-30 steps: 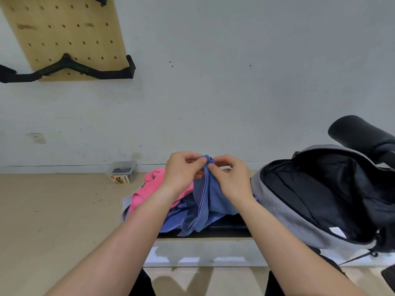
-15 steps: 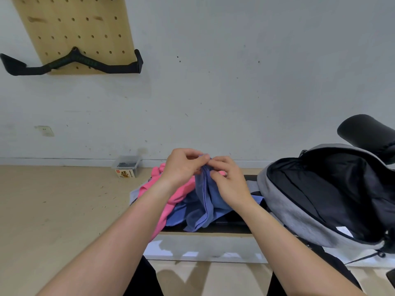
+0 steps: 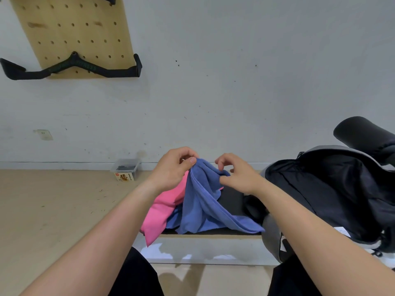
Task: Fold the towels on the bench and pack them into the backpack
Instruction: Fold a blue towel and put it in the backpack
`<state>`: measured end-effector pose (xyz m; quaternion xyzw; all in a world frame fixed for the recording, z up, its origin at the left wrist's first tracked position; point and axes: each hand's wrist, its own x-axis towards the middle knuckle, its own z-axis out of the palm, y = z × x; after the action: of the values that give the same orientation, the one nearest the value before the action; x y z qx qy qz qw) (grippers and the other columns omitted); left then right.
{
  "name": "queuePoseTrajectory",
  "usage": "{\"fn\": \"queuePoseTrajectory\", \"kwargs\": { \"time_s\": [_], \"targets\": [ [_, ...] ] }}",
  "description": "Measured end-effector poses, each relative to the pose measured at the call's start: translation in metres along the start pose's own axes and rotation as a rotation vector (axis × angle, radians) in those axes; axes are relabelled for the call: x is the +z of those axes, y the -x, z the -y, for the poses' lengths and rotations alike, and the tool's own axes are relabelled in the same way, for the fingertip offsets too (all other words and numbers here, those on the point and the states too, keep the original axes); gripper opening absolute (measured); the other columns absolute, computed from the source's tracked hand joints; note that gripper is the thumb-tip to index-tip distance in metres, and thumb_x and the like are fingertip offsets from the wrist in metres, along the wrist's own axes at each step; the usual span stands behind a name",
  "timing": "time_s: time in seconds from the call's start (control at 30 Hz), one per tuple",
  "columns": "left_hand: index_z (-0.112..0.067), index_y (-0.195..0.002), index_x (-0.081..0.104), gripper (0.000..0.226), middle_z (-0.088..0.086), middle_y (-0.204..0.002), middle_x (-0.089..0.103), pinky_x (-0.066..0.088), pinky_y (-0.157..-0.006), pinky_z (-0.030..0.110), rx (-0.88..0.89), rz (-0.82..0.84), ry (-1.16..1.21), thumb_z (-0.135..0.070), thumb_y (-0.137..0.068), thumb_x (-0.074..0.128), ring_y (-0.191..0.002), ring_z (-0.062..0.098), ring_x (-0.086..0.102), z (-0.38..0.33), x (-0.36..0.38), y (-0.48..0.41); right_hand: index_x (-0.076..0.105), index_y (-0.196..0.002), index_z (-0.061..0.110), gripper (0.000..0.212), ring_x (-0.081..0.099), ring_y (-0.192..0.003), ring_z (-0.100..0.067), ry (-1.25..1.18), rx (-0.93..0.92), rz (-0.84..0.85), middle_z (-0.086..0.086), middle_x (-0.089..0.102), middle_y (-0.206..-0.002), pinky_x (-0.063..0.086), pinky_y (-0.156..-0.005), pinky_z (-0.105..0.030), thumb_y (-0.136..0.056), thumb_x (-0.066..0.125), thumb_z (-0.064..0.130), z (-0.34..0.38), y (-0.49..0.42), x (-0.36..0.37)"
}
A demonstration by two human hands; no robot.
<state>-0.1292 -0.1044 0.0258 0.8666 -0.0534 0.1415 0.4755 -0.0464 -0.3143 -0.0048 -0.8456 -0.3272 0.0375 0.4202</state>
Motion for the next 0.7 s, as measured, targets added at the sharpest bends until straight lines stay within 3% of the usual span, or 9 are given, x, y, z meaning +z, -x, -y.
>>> {"fn": "queuePoseTrajectory", "kwargs": {
  "time_s": [0.2, 0.33, 0.47, 0.53, 0.6, 0.7],
  "targets": [
    [-0.023, -0.09, 0.066, 0.02, 0.001, -0.085, 0.067, 0.049, -0.066, 0.028, -0.062, -0.064, 0.058, -0.012, -0.1, 0.053, -0.077, 0.015, 0.055, 0.003, -0.004, 0.004, 0.062, -0.078, 0.027, 0.02, 0.064, -0.089, -0.012, -0.037, -0.045, 0.006, 0.008, 0.069, -0.094, 0.055, -0.077, -0.031, -0.07, 0.071, 0.011, -0.008, 0.011, 0.007],
    [-0.02, -0.093, 0.067, 0.019, 0.017, -0.097, 0.07, 0.051, -0.066, 0.026, -0.095, -0.092, 0.062, -0.012, -0.101, 0.052, -0.08, 0.016, 0.059, 0.004, -0.005, 0.004, 0.071, -0.077, 0.019, 0.01, 0.064, -0.069, -0.007, -0.02, 0.003, -0.039, 0.007, 0.073, -0.081, 0.054, -0.066, -0.025, -0.075, 0.073, 0.01, -0.014, 0.018, 0.002],
    [-0.019, -0.093, 0.068, 0.018, 0.012, -0.097, 0.072, 0.053, -0.063, 0.022, -0.104, -0.129, 0.013, -0.013, -0.1, 0.053, -0.082, 0.018, 0.064, 0.001, -0.01, 0.001, 0.07, -0.074, 0.011, 0.007, 0.066, -0.064, -0.005, -0.045, 0.056, -0.106, 0.0, 0.073, -0.075, 0.053, -0.062, -0.023, -0.078, 0.072, 0.005, -0.012, 0.019, -0.015],
    [-0.02, -0.09, 0.068, 0.018, 0.008, -0.091, 0.072, 0.056, -0.069, 0.032, -0.099, -0.168, -0.048, -0.014, -0.099, 0.054, -0.082, 0.024, 0.066, -0.003, -0.012, -0.002, 0.066, -0.071, 0.009, 0.011, 0.068, -0.072, -0.011, -0.125, 0.065, -0.188, -0.004, 0.075, -0.081, 0.056, -0.075, -0.034, -0.075, 0.07, 0.0, -0.003, 0.013, -0.03],
    [-0.02, -0.089, 0.067, 0.016, -0.001, -0.083, 0.07, 0.057, -0.077, 0.04, -0.066, -0.254, -0.12, -0.015, -0.098, 0.055, -0.08, 0.024, 0.065, -0.011, -0.015, -0.009, 0.063, -0.07, 0.009, 0.011, 0.067, -0.073, -0.016, -0.182, 0.053, -0.233, -0.004, 0.074, -0.082, 0.055, -0.076, -0.036, -0.074, 0.067, -0.001, 0.017, 0.006, -0.049],
    [-0.018, -0.089, 0.062, 0.016, -0.009, -0.08, 0.063, 0.047, -0.072, 0.023, -0.013, -0.392, -0.2, -0.017, -0.099, 0.05, -0.08, 0.019, 0.06, -0.035, -0.019, -0.019, 0.059, -0.072, 0.011, 0.011, 0.056, -0.064, -0.017, -0.21, -0.022, -0.289, -0.002, 0.064, -0.069, 0.047, -0.064, -0.033, -0.075, 0.063, 0.002, 0.055, 0.001, -0.076]
  ]
}}
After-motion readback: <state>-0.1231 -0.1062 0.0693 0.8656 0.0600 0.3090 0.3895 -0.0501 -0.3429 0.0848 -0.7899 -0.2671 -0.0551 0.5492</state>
